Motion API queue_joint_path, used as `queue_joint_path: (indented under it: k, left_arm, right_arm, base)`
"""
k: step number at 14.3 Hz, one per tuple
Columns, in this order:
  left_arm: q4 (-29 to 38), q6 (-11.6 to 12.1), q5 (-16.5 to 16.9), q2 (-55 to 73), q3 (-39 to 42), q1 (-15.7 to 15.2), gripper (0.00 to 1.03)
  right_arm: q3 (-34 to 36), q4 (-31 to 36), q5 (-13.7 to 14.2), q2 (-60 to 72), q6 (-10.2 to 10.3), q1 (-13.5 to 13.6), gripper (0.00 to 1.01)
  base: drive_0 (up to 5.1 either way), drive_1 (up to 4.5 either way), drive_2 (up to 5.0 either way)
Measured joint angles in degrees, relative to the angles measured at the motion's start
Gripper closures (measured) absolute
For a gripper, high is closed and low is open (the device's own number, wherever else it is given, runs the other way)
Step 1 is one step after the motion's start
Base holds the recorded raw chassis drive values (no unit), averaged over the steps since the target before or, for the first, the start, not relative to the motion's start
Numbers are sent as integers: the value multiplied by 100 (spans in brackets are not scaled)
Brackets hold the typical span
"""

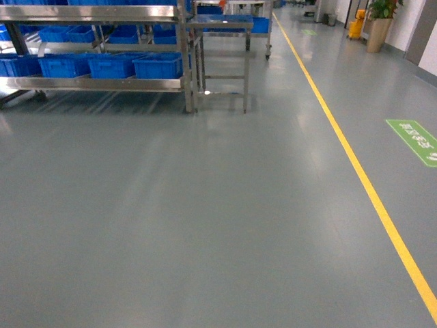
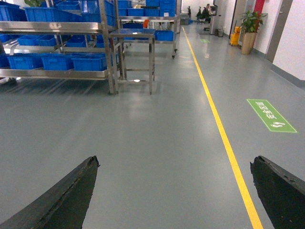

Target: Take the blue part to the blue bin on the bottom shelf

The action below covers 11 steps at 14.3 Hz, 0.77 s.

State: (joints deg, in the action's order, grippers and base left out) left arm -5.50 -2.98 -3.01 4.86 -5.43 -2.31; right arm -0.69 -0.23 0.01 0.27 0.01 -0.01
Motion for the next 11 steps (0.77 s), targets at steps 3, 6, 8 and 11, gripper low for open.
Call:
queue_joint_path:
  k: [3, 6, 8, 11]
  left_arm:
    - [13, 2, 0, 0, 0, 0, 60]
    - [0, 2, 2, 2, 0, 0, 60]
    - [-2, 2, 0, 2, 0, 0, 60]
    - [-11, 0, -2, 9, 7, 0, 60]
  right_arm:
    - [0, -7, 0, 0, 0, 0, 3]
    - [0, -9, 0, 0, 2, 0, 3]
    - [0, -2, 0, 0, 0, 0, 3]
    - [0, 9, 0, 0, 0, -2, 3]
  base:
    - [-153, -153, -153]
    - [-153, -153, -153]
    - [-153, -153, -153]
    - [-153, -153, -153]
